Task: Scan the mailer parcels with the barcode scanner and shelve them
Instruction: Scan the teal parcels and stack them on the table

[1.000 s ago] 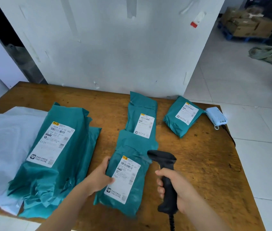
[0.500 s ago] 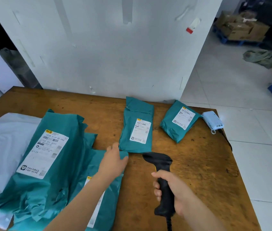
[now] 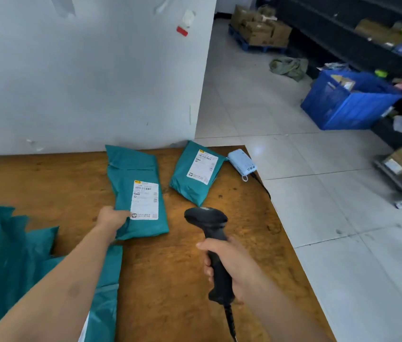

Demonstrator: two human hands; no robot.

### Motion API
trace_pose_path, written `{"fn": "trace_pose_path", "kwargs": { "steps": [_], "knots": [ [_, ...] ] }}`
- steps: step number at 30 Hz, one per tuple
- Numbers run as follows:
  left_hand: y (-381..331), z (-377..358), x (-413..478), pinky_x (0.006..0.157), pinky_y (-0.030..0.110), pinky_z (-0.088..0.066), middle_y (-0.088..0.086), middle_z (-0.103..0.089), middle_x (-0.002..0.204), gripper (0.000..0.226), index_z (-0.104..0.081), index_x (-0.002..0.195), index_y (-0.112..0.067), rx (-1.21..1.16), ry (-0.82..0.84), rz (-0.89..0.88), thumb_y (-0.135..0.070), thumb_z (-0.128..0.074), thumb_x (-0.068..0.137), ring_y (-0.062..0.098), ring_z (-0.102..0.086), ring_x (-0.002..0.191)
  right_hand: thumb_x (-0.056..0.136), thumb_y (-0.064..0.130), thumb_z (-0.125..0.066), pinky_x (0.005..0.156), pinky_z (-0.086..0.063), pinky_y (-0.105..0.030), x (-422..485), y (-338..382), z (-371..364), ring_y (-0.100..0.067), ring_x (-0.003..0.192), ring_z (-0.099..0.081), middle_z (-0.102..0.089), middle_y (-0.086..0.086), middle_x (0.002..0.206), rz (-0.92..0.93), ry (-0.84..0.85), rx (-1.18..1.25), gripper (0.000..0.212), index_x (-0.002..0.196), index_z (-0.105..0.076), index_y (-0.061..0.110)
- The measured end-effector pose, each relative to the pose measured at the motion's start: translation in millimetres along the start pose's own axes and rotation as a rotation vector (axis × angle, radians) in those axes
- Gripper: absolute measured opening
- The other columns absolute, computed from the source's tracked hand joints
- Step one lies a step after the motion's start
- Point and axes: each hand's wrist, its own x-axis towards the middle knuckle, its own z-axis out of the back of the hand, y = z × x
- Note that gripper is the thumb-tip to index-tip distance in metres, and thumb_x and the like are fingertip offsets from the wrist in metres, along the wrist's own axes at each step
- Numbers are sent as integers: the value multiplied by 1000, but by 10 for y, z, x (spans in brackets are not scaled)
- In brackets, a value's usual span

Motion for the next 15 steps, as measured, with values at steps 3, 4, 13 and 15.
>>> {"fn": "trace_pose_path", "kwargs": {
  "steps": [3, 4, 13, 15],
  "knots": [
    [-16, -107, -202, 85, 38, -52, 21, -64, 119, 32, -59, 118, 1, -102, 78, -83, 2, -57, 86, 40, -62, 105, 82, 13, -68, 45, -38, -24, 0, -38, 34, -16, 42, -45, -51, -5, 55, 0, 12, 24, 16, 84, -52, 9],
    [15, -139, -316, 83, 36, -50, 21, -64, 117, 31, -58, 119, 0, -117, 106, -106, 3, -53, 88, 40, -62, 105, 82, 13, -68, 45, -38, -24, -1, -58, 43, -16, 42, -44, -51, -5, 55, -2, 15, 31, 17, 84, -52, 9],
    [950, -166, -1279, 77, 39, -56, 8, -74, 96, 27, -64, 94, -16, -347, 348, 52, 8, -54, 86, 28, -69, 87, 87, 15, -62, 40, -34, -22, -26, -291, 36, -13, 34, -40, -45, -3, 44, -99, 72, 5, 31, 61, -47, 7],
    [1156, -205, -1335, 81, 40, -55, 12, -70, 105, 21, -57, 95, -15, -200, 331, 33, 5, -56, 85, 25, -67, 89, 87, 12, -62, 38, -33, -22, -20, -350, 16, -14, 34, -40, -45, -5, 46, -100, 80, 4, 25, 66, -48, 7]
  ]
}}
